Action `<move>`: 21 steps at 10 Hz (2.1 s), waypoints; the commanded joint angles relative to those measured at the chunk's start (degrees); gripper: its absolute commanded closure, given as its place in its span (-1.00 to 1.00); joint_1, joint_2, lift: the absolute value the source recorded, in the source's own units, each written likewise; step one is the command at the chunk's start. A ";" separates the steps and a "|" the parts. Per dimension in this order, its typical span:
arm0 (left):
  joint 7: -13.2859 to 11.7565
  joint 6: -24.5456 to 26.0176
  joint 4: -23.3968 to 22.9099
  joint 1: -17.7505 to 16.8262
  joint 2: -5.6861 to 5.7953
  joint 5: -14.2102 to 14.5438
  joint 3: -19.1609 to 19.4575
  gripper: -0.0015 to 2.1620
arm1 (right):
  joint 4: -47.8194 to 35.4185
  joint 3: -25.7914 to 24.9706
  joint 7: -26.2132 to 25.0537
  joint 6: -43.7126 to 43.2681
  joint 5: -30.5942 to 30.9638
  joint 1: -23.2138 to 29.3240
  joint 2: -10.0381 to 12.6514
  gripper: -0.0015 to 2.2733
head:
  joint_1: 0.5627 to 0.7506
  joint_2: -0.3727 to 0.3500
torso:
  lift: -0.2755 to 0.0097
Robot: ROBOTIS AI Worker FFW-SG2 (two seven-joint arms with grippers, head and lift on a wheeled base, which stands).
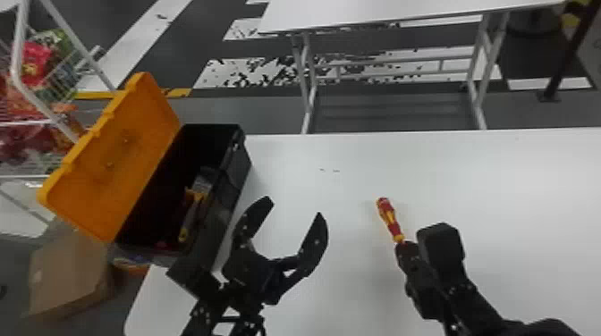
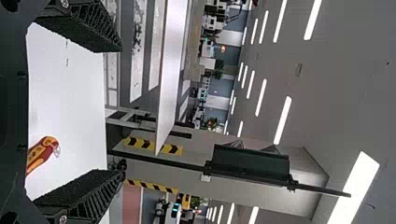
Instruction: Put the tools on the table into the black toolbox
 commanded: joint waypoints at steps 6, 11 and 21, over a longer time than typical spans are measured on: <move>-4.67 21.03 -1.31 -6.30 0.01 6.80 -3.01 -0.94 | -7.51 2.37 1.00 -10.01 1.06 7.70 0.05 0.96 | 0.41 0.56 | 0.41; -7.13 50.04 -1.31 -14.21 -0.07 18.05 3.05 -0.93 | -10.23 5.19 1.00 -14.75 1.06 11.22 -2.46 0.96 | 0.41 0.58 | 0.41; -10.73 57.60 0.62 -18.17 -0.25 21.39 4.99 0.98 | -10.76 7.82 1.18 -14.75 1.06 11.31 -3.25 0.96 | 0.41 0.67 | 0.41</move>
